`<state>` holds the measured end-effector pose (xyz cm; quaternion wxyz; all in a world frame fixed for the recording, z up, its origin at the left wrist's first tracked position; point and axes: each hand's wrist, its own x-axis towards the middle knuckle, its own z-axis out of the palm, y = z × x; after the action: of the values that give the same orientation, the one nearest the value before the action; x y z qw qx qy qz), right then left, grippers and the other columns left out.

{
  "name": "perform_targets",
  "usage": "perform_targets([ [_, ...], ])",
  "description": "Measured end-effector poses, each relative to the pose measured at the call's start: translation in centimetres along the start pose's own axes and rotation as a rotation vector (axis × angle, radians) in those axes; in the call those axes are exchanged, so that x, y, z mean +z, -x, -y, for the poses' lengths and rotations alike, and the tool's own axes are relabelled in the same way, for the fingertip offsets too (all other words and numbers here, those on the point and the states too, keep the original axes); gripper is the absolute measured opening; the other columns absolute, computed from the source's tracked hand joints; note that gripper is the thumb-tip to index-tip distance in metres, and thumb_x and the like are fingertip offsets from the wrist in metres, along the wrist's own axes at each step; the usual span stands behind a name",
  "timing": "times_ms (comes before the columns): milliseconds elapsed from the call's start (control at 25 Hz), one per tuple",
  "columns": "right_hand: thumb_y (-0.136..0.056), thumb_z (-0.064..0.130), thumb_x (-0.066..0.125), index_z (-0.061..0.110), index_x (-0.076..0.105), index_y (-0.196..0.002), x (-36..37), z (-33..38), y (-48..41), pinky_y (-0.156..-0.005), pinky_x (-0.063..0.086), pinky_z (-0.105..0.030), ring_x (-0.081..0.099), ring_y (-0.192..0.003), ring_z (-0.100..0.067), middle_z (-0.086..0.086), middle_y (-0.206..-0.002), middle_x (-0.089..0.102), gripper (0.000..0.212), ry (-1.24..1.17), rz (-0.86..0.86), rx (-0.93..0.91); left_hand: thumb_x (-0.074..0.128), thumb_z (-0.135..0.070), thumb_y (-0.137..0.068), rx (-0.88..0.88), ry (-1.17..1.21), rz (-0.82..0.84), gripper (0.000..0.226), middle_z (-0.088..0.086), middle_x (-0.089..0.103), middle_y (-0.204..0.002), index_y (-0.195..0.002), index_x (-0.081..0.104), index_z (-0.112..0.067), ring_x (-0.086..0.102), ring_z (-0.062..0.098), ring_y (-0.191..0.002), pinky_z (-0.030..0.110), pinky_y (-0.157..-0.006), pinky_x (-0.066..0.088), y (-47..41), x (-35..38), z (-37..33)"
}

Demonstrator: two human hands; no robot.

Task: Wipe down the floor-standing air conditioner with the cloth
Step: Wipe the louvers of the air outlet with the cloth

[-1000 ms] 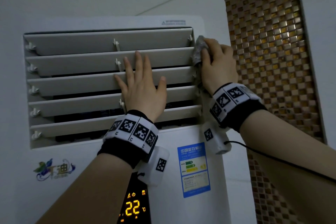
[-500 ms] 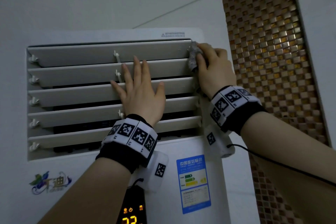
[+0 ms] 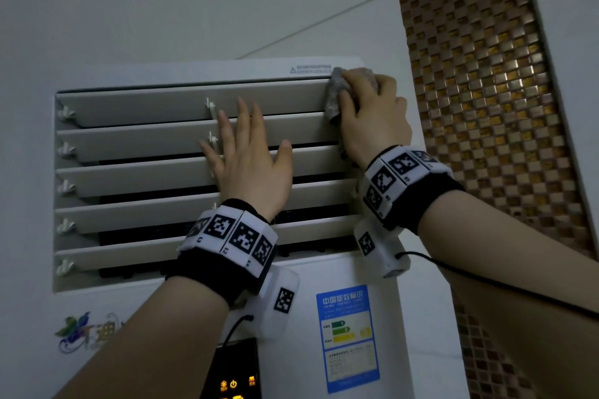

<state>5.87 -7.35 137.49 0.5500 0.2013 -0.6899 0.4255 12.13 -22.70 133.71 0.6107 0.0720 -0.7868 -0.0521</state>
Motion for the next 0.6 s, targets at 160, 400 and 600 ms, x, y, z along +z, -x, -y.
perform_targets([
  [160, -0.098, 0.045, 0.032, 0.045, 0.043, -0.127, -0.4, 0.0, -1.9, -0.083, 0.039, -0.039, 0.046, -0.114, -0.032, -0.004, -0.135, 0.038, 0.031, -0.115, -0.003, 0.107, 0.036, -0.036, -0.098, -0.017, 0.049, -0.007, 0.065, -0.004, -0.011, -0.16, -0.152, 0.004, -0.018, -0.018, 0.023, -0.145, 0.056, -0.113, -0.012, -0.5, -0.6, -0.1],
  [400, -0.098, 0.042, 0.033, 0.041, 0.044, -0.128, -0.5, 0.5, -2.4, -0.08, 0.032, -0.036, 0.04, -0.118, -0.032, -0.002, -0.141, 0.035, 0.032, 0.0, 0.02, -0.018, 0.037, -0.033, -0.099, -0.007, 0.122, -0.003, 0.065, -0.004, -0.013, -0.159, -0.152, 0.003, -0.017, -0.017, 0.025, -0.145, 0.053, -0.114, -0.01, -1.1, -1.2, -0.1],
  [600, -0.098, 0.041, 0.035, 0.041, 0.046, -0.128, -0.4, 1.8, -2.8, -0.088, 0.035, -0.041, 0.037, -0.12, -0.033, 0.0, -0.146, 0.032, 0.032, 0.112, 0.001, -0.087, 0.038, -0.033, -0.099, -0.028, 0.14, -0.002, 0.065, -0.002, -0.011, -0.159, -0.152, 0.003, -0.015, -0.016, 0.025, -0.145, 0.052, -0.114, -0.009, -1.5, -1.3, 0.0],
])
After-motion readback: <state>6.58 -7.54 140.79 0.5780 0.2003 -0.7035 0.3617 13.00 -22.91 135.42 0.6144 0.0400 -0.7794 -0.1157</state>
